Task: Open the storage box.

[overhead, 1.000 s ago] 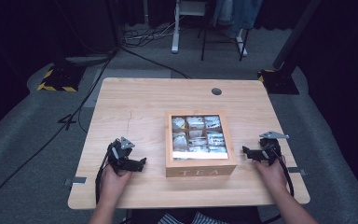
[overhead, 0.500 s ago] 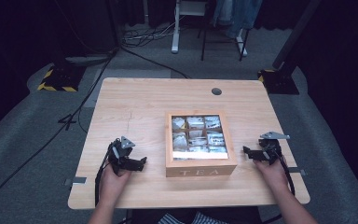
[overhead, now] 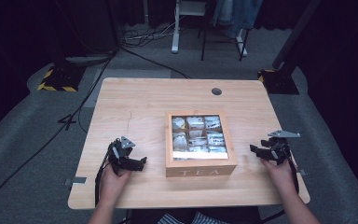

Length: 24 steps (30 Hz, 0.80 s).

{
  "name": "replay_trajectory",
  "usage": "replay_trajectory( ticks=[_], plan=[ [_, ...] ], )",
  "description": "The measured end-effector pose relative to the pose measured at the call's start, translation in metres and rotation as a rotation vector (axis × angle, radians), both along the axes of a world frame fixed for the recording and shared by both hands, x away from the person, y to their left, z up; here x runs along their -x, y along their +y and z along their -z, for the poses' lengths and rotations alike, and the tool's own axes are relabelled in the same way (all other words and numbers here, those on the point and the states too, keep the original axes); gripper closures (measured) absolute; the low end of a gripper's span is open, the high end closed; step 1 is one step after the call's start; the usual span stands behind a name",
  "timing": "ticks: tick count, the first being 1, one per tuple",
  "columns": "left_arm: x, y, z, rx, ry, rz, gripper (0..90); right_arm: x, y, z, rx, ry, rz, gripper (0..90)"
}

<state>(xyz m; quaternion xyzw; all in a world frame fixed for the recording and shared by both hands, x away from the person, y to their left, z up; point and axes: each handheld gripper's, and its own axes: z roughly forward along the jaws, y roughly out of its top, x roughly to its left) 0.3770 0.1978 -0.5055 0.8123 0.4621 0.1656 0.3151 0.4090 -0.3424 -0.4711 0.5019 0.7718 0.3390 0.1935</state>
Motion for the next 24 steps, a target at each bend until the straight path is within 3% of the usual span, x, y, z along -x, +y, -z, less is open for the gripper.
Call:
replay_trajectory(
  ticks=[4,6,9,18,24],
  plan=[
    [0.0,0.0,0.0,0.0,0.0,0.0,0.6,0.003,-0.004,-0.006,-0.042,0.009,-0.007,45.1],
    [0.0,0.0,0.0,0.0,0.0,0.0,0.6,0.005,-0.009,-0.011,-0.088,0.019,-0.01,47.3],
    [0.0,0.0,0.0,0.0,0.0,0.0,0.6,0.007,-0.011,-0.014,-0.107,0.016,-0.014,47.8],
    [0.0,0.0,0.0,0.0,0.0,0.0,0.6,0.021,-0.004,-0.034,-0.12,-0.07,-0.068,51.6],
    [0.0,0.0,0.0,0.0,0.0,0.0,0.6,0.032,0.008,-0.046,-0.141,-0.145,-0.134,53.4]
  ],
)
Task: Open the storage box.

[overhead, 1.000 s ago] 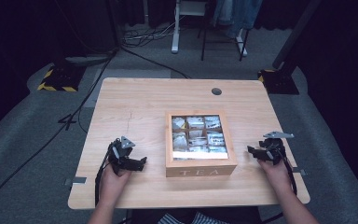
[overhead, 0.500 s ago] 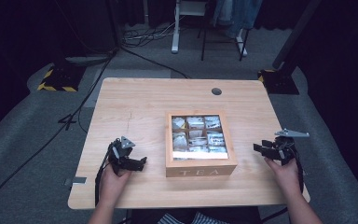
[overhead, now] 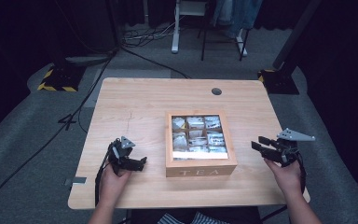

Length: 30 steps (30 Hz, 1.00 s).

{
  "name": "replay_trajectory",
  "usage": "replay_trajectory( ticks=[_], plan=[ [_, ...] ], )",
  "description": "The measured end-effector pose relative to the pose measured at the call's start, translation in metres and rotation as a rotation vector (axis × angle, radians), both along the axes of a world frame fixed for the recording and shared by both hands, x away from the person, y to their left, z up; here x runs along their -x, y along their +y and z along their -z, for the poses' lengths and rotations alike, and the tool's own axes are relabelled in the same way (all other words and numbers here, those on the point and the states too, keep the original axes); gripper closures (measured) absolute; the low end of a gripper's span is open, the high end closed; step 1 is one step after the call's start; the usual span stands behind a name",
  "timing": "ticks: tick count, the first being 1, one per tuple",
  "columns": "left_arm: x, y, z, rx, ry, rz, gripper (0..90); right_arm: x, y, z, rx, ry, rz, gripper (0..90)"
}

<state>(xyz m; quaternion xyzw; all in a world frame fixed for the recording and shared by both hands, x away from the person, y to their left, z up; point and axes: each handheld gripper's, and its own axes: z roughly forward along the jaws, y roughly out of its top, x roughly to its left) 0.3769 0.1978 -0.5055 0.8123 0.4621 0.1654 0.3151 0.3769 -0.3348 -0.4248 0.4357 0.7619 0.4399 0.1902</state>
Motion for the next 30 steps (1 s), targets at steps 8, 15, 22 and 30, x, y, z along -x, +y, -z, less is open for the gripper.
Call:
replay_trajectory(
  ticks=[8,15,22,30],
  plan=[
    [0.0,0.0,0.0,0.001,0.0,0.0,0.5,0.01,0.013,-0.016,-0.009,-0.015,-0.072,52.9],
    [0.0,0.0,0.0,0.001,0.0,-0.001,0.6,0.017,0.024,-0.028,0.021,-0.034,-0.124,52.4],
    [0.0,0.0,0.0,0.001,0.0,-0.002,0.6,0.025,0.038,-0.035,0.03,-0.024,-0.18,50.5],
    [0.0,0.0,0.0,0.001,0.0,-0.001,0.6,0.025,0.049,-0.038,0.019,0.045,-0.243,48.3]
  ],
)
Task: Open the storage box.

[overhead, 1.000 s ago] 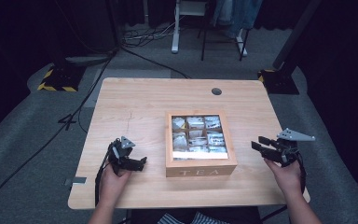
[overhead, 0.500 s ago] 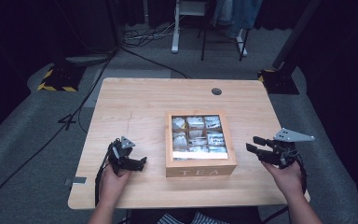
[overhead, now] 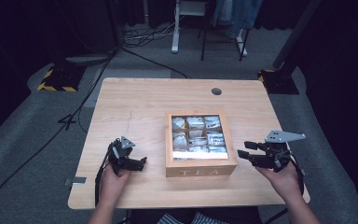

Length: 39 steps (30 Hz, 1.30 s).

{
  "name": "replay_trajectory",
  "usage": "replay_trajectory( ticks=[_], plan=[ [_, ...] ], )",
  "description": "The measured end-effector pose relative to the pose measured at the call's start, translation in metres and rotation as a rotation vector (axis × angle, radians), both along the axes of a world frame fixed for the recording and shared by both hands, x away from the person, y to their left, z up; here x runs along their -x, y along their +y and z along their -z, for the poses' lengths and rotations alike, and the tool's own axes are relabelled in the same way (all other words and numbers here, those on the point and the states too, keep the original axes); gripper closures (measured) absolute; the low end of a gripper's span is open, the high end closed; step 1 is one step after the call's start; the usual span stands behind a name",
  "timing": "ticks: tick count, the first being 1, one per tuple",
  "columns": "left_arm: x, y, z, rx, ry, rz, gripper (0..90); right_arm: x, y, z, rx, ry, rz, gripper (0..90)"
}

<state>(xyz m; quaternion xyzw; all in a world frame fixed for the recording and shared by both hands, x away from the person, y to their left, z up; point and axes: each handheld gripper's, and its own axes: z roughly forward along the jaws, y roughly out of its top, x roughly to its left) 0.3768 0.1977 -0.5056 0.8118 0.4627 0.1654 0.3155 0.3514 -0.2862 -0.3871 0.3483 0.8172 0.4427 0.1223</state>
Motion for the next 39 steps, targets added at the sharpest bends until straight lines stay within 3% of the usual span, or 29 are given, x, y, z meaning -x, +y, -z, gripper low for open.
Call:
replay_trajectory(
  ticks=[10,16,18,22,31,39],
  plan=[
    [0.0,0.0,0.0,0.0,0.0,0.0,0.6,-0.004,0.01,0.01,0.028,0.063,-0.054,45.0],
    [0.0,0.0,0.0,-0.001,0.001,0.0,0.6,-0.006,0.019,0.017,0.077,0.09,-0.055,35.4],
    [0.0,0.0,0.0,0.0,0.0,0.0,0.6,-0.008,0.021,0.019,0.089,0.127,-0.057,34.2],
    [0.0,0.0,0.0,0.0,0.0,0.0,0.6,-0.009,0.025,0.024,0.12,0.152,-0.061,30.1],
    [0.0,0.0,0.0,0.0,0.0,0.0,0.6,-0.01,0.033,0.032,0.169,0.168,-0.089,27.4],
    [0.0,0.0,0.0,0.0,0.0,0.0,0.6,-0.01,0.033,0.034,0.175,0.185,-0.106,27.1]
  ],
)
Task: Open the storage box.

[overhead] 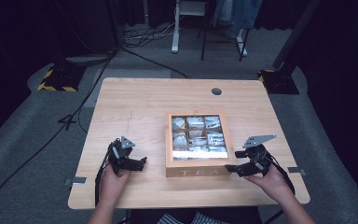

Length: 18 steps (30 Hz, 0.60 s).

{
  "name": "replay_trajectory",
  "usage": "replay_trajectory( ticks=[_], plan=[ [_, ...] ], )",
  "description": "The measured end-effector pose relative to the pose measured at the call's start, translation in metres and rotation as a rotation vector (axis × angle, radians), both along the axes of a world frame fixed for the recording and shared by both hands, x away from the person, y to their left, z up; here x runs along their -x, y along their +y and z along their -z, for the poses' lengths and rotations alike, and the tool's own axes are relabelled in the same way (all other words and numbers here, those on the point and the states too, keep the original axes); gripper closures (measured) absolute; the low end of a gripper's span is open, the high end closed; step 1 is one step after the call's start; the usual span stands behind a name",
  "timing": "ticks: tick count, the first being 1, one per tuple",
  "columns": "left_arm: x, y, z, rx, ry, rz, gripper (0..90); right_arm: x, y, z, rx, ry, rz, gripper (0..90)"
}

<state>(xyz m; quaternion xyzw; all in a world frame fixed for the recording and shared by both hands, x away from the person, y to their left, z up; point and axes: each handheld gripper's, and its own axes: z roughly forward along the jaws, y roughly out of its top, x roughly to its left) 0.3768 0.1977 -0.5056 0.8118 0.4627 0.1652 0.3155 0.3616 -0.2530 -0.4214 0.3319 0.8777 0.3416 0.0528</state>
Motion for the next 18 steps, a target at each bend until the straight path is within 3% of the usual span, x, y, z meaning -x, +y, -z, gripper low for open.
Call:
replay_trajectory(
  ticks=[5,10,18],
  plan=[
    [0.0,0.0,0.0,0.0,0.0,0.0,0.6,0.0004,0.0005,-0.0001,0.008,0.0,-0.003,27.1],
    [0.0,0.0,0.0,0.0,0.0,0.0,0.6,0.0019,0.0052,0.0027,0.067,-0.01,-0.016,30.0],
    [-0.0001,0.0001,0.0,-0.001,-0.001,0.0,0.6,0.0037,0.005,-0.0001,0.082,-0.013,-0.023,36.0]
  ],
)
